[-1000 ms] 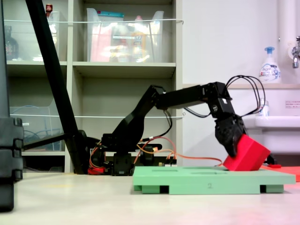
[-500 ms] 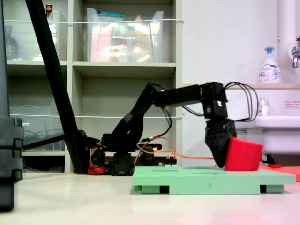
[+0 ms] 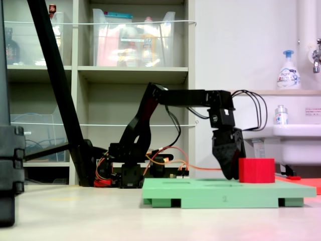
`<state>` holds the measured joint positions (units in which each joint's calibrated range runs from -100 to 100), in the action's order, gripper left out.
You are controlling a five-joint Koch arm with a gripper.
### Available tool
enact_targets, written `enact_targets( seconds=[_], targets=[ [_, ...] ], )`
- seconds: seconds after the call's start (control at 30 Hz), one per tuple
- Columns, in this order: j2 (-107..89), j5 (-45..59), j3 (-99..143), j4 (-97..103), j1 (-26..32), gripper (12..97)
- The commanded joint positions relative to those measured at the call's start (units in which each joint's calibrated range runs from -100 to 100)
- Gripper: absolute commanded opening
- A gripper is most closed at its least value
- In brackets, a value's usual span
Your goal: Put the octagonal pillar block into the corresponding hole
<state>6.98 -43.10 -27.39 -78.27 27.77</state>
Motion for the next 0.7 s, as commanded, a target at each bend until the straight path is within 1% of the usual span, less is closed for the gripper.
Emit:
enact_targets(
  seconds=[0.0,0.07,0.1,0.2,0.33,0.43,0.57,0.67],
  targets=[
    [-3.90,0.20,-1.13,2.34,-0.05,32.3],
    [-4.74,0.15,-1.13,2.34,0.00,35.5],
    [-5.72,0.05,-0.63,2.24,0.05,35.5],
    [-13.96,-0.59,3.96,2.05,0.05,42.9],
    [-25.69,-0.54,8.35,0.80,-0.44,47.9],
    [-33.93,1.07,13.03,0.13,-1.32,49.7],
    [-49.16,1.32,21.51,0.32,-2.54,49.4],
    [-56.98,1.61,23.90,0.41,-3.52,49.8]
  ],
)
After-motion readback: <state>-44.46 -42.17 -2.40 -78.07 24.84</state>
